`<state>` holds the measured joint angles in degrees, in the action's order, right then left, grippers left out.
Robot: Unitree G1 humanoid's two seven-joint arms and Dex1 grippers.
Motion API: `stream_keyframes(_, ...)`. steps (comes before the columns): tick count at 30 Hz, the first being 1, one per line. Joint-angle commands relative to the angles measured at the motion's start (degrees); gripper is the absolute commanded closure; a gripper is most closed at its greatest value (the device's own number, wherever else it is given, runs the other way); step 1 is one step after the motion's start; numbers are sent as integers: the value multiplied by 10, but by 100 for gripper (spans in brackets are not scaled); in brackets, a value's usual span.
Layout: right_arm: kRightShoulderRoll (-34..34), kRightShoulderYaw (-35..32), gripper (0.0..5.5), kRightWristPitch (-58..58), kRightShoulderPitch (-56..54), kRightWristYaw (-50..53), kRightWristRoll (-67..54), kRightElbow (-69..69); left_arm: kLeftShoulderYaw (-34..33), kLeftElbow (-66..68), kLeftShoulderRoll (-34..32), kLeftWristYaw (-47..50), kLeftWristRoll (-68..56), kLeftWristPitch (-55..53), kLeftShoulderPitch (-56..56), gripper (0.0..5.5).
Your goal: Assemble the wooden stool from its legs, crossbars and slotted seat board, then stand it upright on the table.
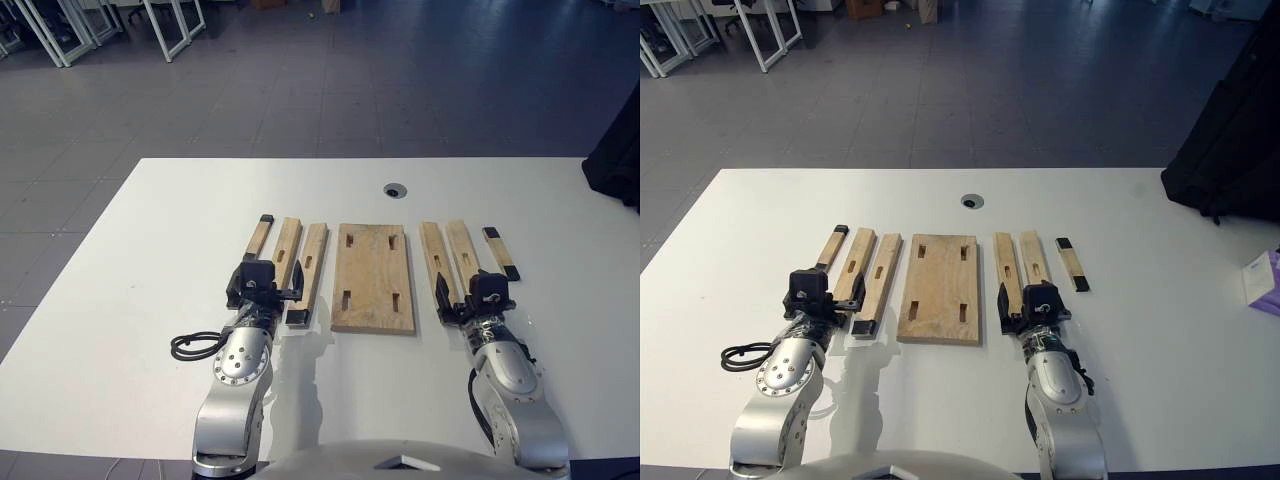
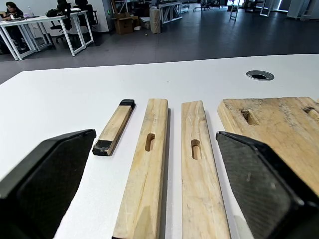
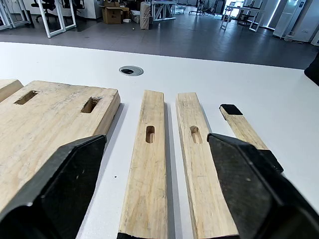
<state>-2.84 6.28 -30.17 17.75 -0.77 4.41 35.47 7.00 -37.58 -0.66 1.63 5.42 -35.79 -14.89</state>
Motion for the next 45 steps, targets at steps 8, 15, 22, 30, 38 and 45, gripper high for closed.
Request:
stream_keyframes(8, 12, 14, 178, -2, 7, 18, 6, 8, -8, -6, -20, -9, 0, -18, 14, 105)
stream_keyframes(15, 3, 8, 178, -4, 6, 10, 1, 4, -12, 2, -18, -7, -3, -12, 7, 105)
stream_keyframes(22, 5, 11, 178, -4, 13, 14, 3, 11, -17, 7, -22, -10, -8, -8, 7, 105)
stream_keyframes(30, -3, 11, 178, -8, 12, 5, 1, 16, -8, 3, -14, -1, -4, 0, -9, 105)
stream_keyframes(38, -26, -31, 178, -15, -31, -40, -39, -14, -3, 3, 3, 13, 1, 6, -22, 105)
stream_keyframes(45, -186, -243, 178, -74, -250, -186, -193, -231, -1, -8, 10, 20, 3, 4, -33, 105)
